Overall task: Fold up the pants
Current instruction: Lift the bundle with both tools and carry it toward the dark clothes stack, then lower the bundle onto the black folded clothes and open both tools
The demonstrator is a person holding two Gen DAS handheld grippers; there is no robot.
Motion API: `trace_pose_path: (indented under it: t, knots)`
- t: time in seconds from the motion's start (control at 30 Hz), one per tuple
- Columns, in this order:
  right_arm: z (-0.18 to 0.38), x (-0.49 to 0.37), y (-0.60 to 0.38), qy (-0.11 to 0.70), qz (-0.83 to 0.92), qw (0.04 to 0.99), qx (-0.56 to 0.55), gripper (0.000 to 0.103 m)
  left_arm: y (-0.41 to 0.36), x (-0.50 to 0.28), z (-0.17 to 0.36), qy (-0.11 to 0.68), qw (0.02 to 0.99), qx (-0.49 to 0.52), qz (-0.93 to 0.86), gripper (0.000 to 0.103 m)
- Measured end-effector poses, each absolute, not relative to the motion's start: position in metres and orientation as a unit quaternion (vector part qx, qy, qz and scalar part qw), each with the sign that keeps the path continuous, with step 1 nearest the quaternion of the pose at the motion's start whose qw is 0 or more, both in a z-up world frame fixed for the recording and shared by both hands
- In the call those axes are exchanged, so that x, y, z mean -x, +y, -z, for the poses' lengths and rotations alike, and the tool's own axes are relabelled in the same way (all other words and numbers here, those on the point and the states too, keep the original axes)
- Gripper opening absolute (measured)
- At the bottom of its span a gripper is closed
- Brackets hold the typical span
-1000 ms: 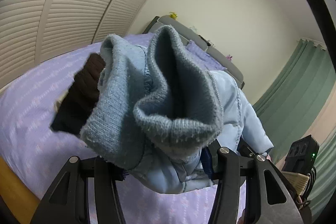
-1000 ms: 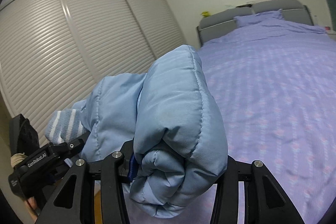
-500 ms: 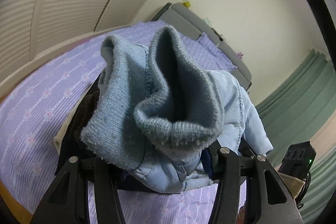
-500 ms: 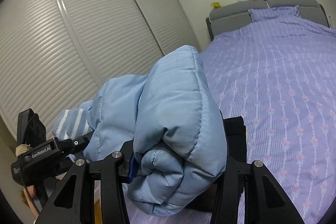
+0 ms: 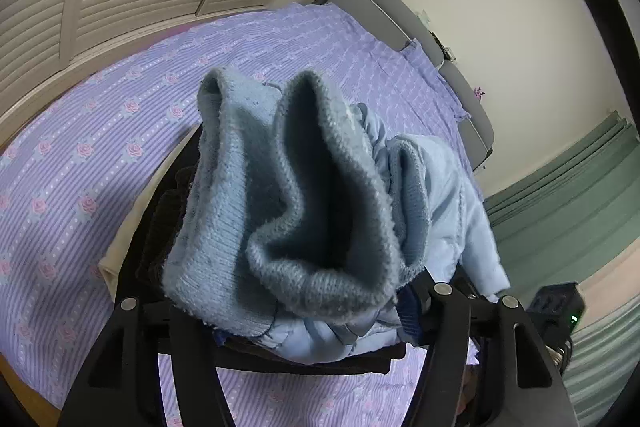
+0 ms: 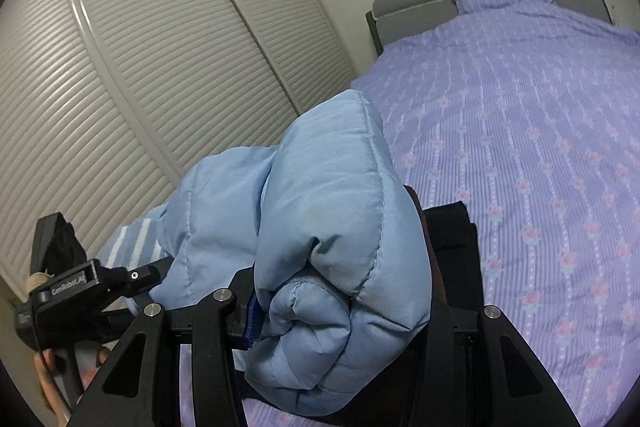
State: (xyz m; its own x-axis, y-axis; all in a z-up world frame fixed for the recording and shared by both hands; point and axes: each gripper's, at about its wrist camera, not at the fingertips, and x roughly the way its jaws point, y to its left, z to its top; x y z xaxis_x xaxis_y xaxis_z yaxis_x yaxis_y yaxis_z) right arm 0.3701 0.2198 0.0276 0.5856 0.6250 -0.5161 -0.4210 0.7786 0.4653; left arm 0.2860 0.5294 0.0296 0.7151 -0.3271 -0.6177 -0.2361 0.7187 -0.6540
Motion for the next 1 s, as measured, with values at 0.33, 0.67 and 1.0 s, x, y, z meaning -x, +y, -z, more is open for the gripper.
trace_pose_path:
  t: [0.33, 0.67, 1.0]
  knots:
    - [0.005, -0.389, 0.22, 0.407, -0.27, 0.863, -0.13, 0.072, 0.545, -0.285, -0.001, 0.414, 0.814, 0.406, 0.036, 0.069]
    - [-0.022, -0.373, 0.221, 0.392, -0.28, 0.87, -0.098, 0.078, 0.546, -0.266, -0.032, 0.416, 0.828, 0.376, -0.007, 0.077]
    - [-0.039, -0.368, 0.22, 0.376, -0.262, 0.885, -0.083, 0.078, 0.549, -0.234, -0.073, 0.38, 0.869, 0.287, -0.134, 0.083]
